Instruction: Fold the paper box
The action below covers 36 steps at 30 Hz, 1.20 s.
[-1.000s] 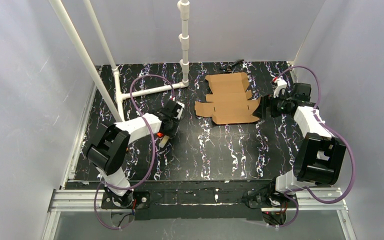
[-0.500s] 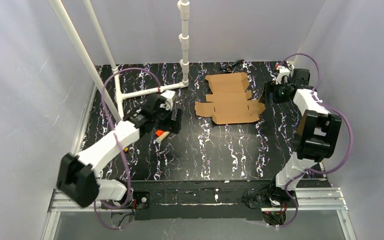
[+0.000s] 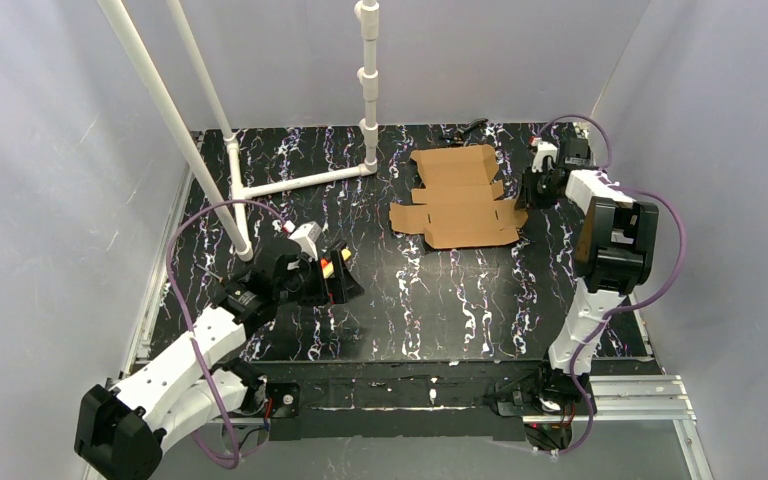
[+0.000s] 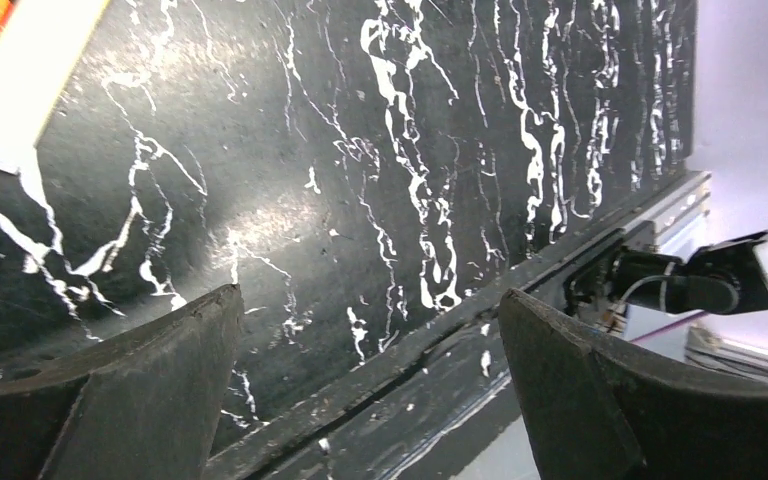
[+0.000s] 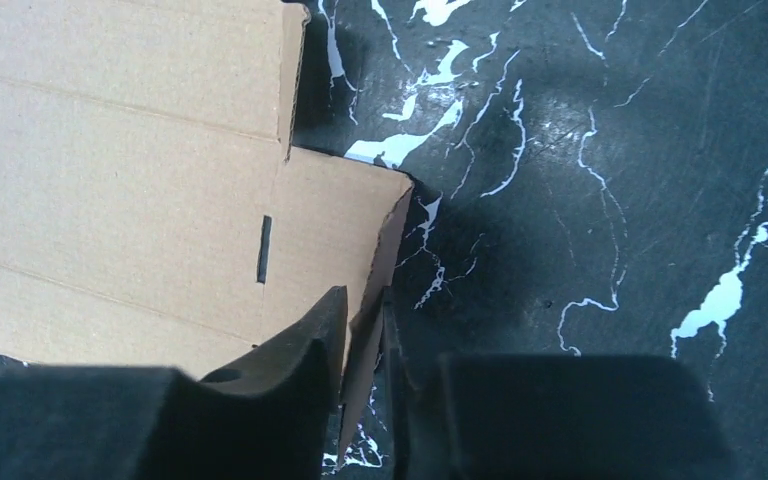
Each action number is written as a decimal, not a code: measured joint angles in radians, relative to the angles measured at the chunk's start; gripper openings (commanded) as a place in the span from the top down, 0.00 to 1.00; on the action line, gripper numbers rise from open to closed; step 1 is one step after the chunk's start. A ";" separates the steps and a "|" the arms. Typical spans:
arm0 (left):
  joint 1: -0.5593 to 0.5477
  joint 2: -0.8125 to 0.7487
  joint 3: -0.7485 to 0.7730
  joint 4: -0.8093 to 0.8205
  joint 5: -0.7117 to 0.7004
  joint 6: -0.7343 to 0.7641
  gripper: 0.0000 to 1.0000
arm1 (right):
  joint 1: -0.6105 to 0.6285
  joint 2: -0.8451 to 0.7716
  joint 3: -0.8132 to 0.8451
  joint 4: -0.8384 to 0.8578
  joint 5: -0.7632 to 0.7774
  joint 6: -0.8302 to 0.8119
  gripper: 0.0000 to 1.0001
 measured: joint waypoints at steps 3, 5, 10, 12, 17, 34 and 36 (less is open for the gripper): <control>0.000 -0.025 -0.049 0.052 0.026 -0.071 0.02 | -0.002 0.000 0.002 0.014 0.006 0.010 0.91; 0.000 -0.030 -0.063 0.079 0.037 -0.103 0.02 | -0.003 0.000 0.002 0.024 0.006 0.019 0.96; 0.000 -0.019 -0.064 0.136 0.058 -0.138 0.02 | -0.004 -0.066 -0.103 0.085 -0.013 0.033 0.99; 0.000 0.002 -0.065 0.163 0.070 -0.151 0.02 | -0.004 -0.138 -0.187 0.094 -0.040 0.036 0.99; 0.000 0.040 -0.080 0.249 0.100 -0.197 0.02 | -0.004 -0.377 -0.388 0.087 -0.159 0.027 0.99; -0.087 0.173 -0.151 0.330 0.014 -0.335 0.08 | -0.004 -0.609 -0.658 0.025 -0.356 -0.076 0.99; -0.126 0.241 -0.151 0.327 -0.016 -0.342 0.14 | -0.004 -0.609 -0.658 0.025 -0.369 -0.076 0.99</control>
